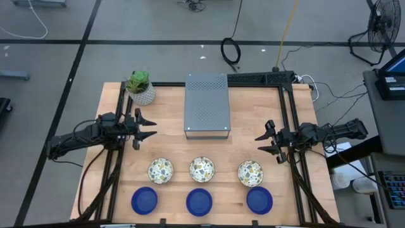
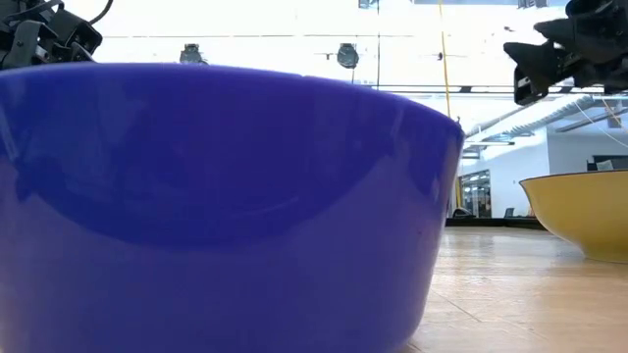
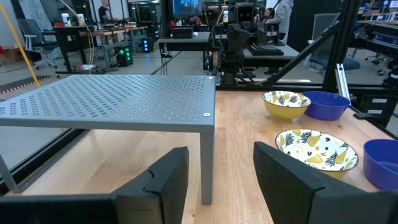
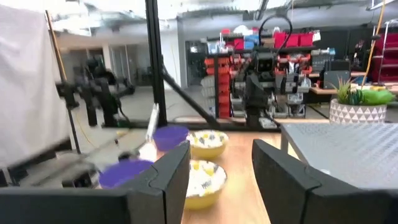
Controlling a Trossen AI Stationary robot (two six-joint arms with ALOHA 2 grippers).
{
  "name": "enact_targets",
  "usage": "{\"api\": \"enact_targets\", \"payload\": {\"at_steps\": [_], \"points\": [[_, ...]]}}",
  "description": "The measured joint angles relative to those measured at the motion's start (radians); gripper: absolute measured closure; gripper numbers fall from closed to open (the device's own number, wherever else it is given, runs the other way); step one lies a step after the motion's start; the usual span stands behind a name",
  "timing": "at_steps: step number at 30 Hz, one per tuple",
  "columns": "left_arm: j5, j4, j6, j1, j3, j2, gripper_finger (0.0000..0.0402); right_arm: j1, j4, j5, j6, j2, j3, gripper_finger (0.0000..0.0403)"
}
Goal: Pick & Place Mini bowls
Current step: Put the right yellow patterned bowl on the shelf
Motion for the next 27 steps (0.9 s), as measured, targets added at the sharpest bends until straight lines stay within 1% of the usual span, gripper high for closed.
{"api": "enact_targets", "payload": {"at_steps": [2,5,7,10,15,21,23,26,27], "points": [[0.000,0.000,0.000,0.000,0.000,0.000,0.0220,0.003,0.048,0.006,0.126,0.001,0.000,0.0242],[0.000,0.000,0.000,0.000,0.000,0.000,0.0220,0.002,0.129,0.054,0.339,0.001,0.000,0.0243],[0.000,0.000,0.000,0.000,0.000,0.000,0.0220,0.002,0.180,0.058,0.387,0.001,0.000,0.0243],[-0.001,0.000,0.000,0.000,0.000,0.000,0.0220,0.002,0.227,0.057,0.406,0.001,0.000,0.0241],[-0.002,0.000,0.000,0.000,0.000,0.000,0.0220,0.002,0.229,0.059,0.411,0.001,0.000,0.0242],[-0.002,0.000,0.000,0.000,0.000,0.000,0.0220,0.002,0.210,0.061,0.282,0.001,0.000,0.0240],[-0.002,0.000,0.000,0.000,0.000,0.000,0.0220,0.003,0.217,0.099,0.269,0.001,0.000,0.0240],[-0.002,0.000,0.000,0.000,0.000,0.000,0.0220,0.004,0.224,0.207,0.314,0.020,0.018,0.0236],[-0.002,0.000,0.000,0.000,0.000,0.000,0.0220,0.011,0.220,0.219,0.330,0.041,0.030,0.0230]]}}
